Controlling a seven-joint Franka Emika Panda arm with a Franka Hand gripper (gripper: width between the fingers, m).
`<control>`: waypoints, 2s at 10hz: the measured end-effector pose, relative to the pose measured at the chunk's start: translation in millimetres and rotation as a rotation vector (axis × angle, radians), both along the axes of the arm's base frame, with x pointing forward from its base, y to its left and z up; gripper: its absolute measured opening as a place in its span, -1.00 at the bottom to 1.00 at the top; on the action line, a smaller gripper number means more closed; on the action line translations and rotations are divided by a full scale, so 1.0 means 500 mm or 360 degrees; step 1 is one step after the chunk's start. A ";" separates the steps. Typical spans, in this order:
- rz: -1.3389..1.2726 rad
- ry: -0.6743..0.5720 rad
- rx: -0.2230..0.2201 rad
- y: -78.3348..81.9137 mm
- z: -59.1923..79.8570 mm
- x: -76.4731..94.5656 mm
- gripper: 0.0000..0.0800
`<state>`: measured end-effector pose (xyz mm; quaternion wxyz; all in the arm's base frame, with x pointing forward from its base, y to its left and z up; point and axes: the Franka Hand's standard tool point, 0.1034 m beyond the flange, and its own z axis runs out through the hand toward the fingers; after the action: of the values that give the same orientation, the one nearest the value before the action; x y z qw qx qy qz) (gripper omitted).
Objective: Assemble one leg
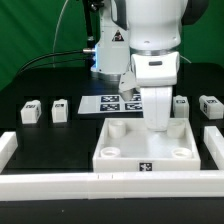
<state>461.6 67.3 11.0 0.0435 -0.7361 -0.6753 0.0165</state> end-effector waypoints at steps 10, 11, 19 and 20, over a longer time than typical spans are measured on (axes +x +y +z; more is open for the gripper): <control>0.0031 -0.0011 0.0014 0.037 -0.003 0.056 -0.83; 0.0029 -0.0009 0.0014 0.035 -0.003 0.055 -0.62; 0.0015 0.0000 0.0013 0.032 -0.007 0.051 0.62; 0.0012 -0.0001 0.0013 0.030 -0.007 0.051 0.62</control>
Offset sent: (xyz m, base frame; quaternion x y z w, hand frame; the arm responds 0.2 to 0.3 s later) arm 0.0234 0.0220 -0.0069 0.0103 0.0074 -0.0534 0.9985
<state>487.3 82.5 7.5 0.0461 -0.7334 -0.6781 0.0136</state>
